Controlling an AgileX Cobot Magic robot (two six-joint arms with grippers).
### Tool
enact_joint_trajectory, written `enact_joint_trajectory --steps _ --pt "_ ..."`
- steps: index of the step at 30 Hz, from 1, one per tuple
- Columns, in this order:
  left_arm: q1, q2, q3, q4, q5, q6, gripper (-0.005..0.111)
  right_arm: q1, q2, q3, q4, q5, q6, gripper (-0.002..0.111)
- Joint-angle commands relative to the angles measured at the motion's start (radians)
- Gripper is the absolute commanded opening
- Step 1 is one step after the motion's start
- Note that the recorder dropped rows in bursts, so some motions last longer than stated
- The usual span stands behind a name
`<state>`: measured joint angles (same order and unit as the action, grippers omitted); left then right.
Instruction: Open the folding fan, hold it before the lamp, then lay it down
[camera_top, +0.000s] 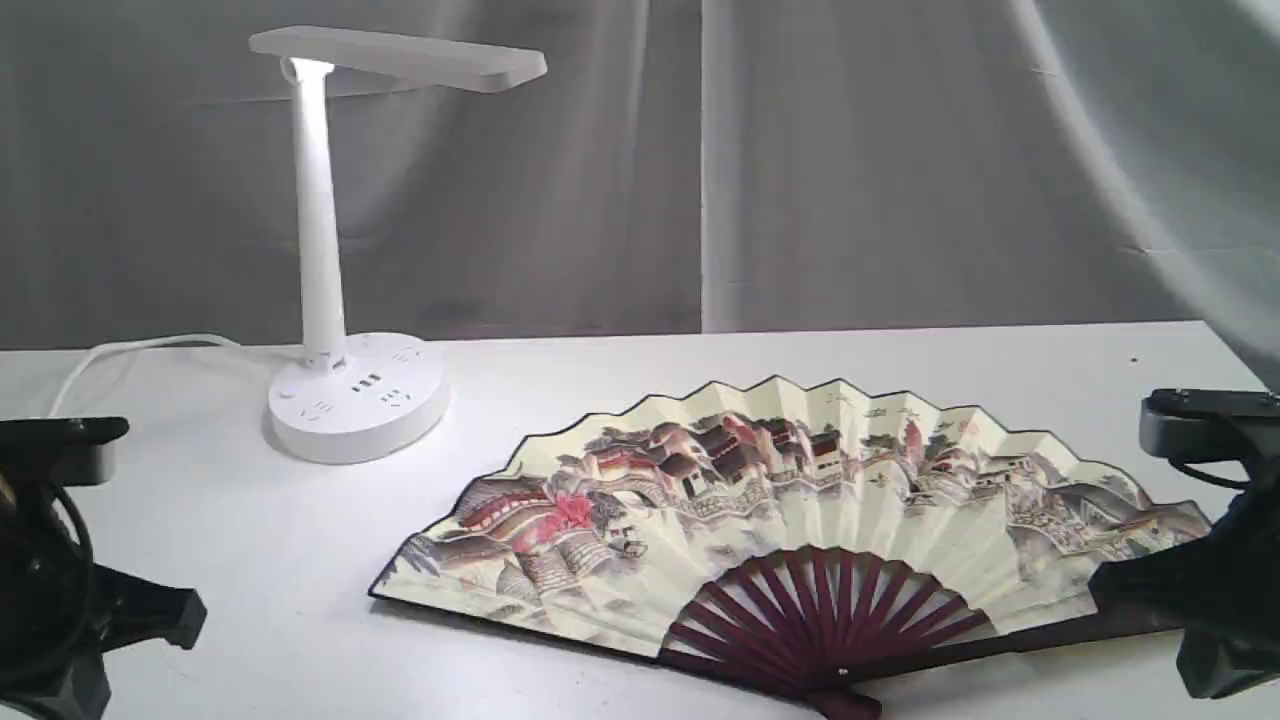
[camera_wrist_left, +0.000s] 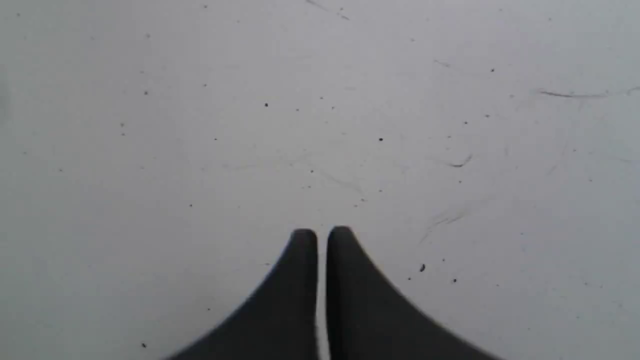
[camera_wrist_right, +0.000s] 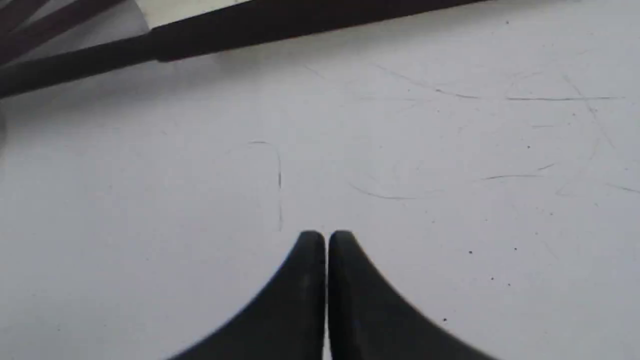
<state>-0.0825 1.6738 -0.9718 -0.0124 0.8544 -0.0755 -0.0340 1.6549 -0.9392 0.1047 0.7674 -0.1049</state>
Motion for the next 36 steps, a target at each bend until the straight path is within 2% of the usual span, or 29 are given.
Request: enact_joint_trajectory --steps 1,6,16,23,29,36 --pt "0.003 -0.010 -0.006 0.012 0.003 0.006 0.000 -0.003 -0.011 -0.006 -0.026 0.004 0.001 0.000" --pt "0.003 -0.010 -0.006 0.023 0.003 0.008 0.000 -0.003 -0.011 -0.006 -0.160 0.022 0.105 0.000" --pt "0.003 -0.010 -0.006 0.023 0.012 0.032 0.000 0.001 -0.027 -0.006 -0.164 0.045 0.105 0.000" --pt "0.003 -0.027 -0.006 0.019 0.010 0.032 0.000 0.001 -0.156 -0.006 -0.164 0.058 0.105 0.000" --pt "0.003 -0.140 -0.006 0.019 0.008 0.032 0.000 0.001 -0.271 -0.006 -0.164 0.067 0.105 0.000" --pt "0.003 -0.374 0.005 0.012 0.018 0.028 0.000 0.001 -0.446 -0.006 -0.166 0.097 0.105 0.000"
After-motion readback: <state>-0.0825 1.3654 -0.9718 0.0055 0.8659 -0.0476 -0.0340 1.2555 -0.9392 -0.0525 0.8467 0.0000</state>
